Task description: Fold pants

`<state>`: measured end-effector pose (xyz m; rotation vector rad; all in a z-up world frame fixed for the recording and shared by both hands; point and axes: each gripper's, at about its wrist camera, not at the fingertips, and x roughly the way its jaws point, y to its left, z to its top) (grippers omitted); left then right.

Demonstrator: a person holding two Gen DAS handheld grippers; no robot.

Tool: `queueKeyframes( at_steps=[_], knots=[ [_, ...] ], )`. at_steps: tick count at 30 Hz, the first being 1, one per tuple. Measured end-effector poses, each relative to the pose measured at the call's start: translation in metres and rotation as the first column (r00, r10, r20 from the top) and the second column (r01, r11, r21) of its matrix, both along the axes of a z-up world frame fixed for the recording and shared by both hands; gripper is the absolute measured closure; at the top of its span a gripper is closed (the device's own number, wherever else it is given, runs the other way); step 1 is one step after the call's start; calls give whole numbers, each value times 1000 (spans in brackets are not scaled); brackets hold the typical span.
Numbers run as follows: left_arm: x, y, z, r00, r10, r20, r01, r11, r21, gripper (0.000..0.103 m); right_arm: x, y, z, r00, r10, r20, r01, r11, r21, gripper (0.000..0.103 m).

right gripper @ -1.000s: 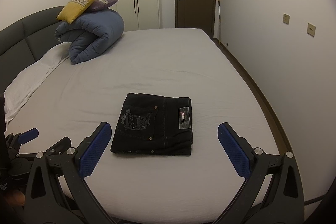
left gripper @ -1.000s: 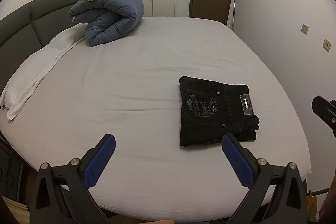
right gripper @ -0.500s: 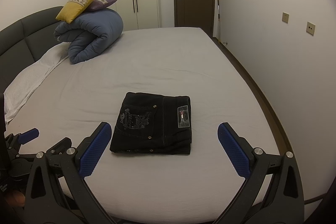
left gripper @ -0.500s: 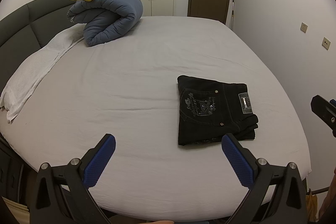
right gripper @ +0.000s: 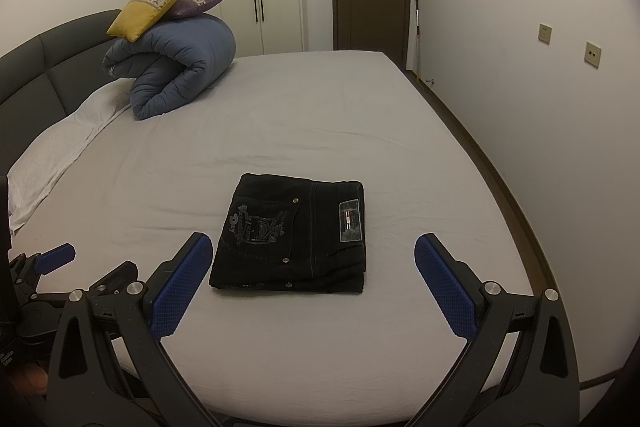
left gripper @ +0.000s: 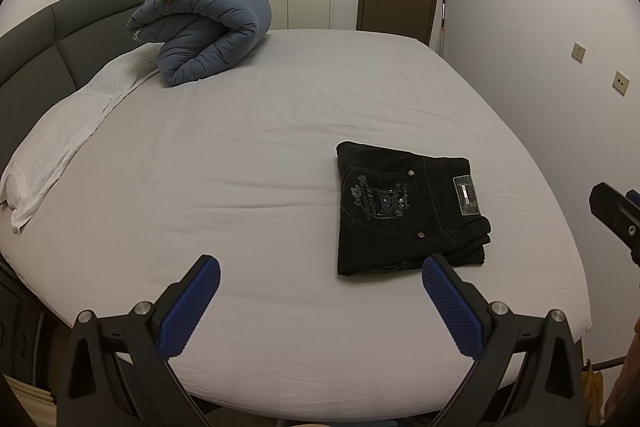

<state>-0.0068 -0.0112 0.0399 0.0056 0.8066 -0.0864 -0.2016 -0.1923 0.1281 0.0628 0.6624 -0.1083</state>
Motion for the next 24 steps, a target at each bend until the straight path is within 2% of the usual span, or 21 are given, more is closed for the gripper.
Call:
queueKeyframes(
  at_steps=[24],
  knots=[
    [-3,-1,-3,1000,0,-2,0,1000,-4,0,-1,-2,-5,1000,4,-9,-4,1000,1,0]
  ],
)
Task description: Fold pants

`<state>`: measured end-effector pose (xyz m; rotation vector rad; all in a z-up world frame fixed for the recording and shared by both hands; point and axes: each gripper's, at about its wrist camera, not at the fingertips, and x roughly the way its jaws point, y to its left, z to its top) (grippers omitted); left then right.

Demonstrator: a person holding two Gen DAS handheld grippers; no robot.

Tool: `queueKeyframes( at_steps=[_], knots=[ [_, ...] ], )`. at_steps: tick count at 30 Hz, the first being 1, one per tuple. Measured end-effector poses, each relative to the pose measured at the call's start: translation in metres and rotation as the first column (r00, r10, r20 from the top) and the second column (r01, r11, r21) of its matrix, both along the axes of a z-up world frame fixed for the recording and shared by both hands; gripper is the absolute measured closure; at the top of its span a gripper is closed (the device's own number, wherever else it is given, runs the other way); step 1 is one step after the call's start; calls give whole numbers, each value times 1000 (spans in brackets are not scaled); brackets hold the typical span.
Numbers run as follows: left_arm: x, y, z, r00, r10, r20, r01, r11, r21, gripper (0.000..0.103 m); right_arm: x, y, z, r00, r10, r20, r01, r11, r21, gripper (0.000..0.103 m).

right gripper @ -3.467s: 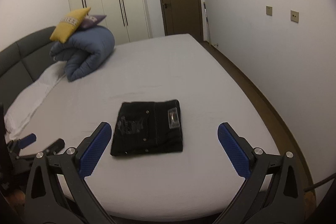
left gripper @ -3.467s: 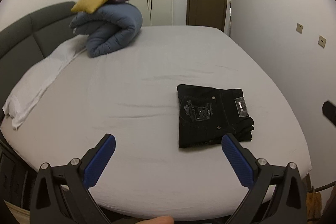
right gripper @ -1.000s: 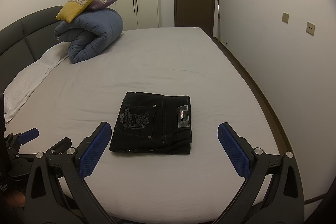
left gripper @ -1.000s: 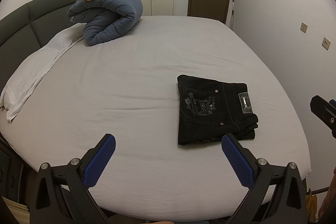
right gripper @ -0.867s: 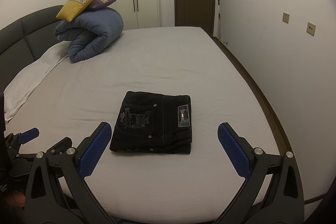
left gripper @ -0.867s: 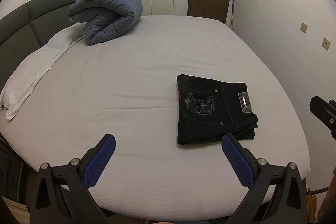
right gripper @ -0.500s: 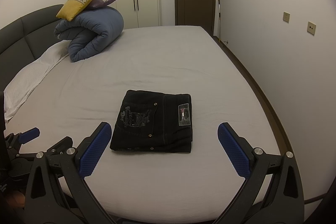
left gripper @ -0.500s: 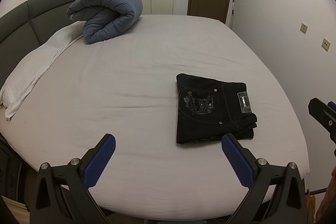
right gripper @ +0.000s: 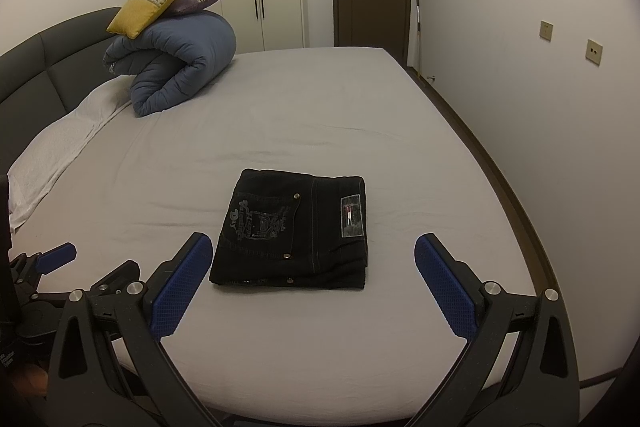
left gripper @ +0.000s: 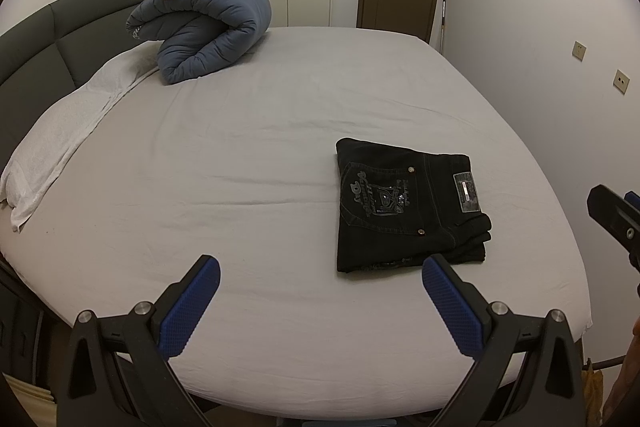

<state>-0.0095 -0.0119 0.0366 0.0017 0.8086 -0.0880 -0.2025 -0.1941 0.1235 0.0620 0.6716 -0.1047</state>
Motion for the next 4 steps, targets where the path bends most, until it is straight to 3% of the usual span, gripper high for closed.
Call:
queueKeyframes(
  at_steps=[4],
  knots=[
    [-1,0,-1,1000,2,11,-2,1000,12,0,-2,0,-4,1000,1,-4,-1,1000,-1,0]
  ],
)
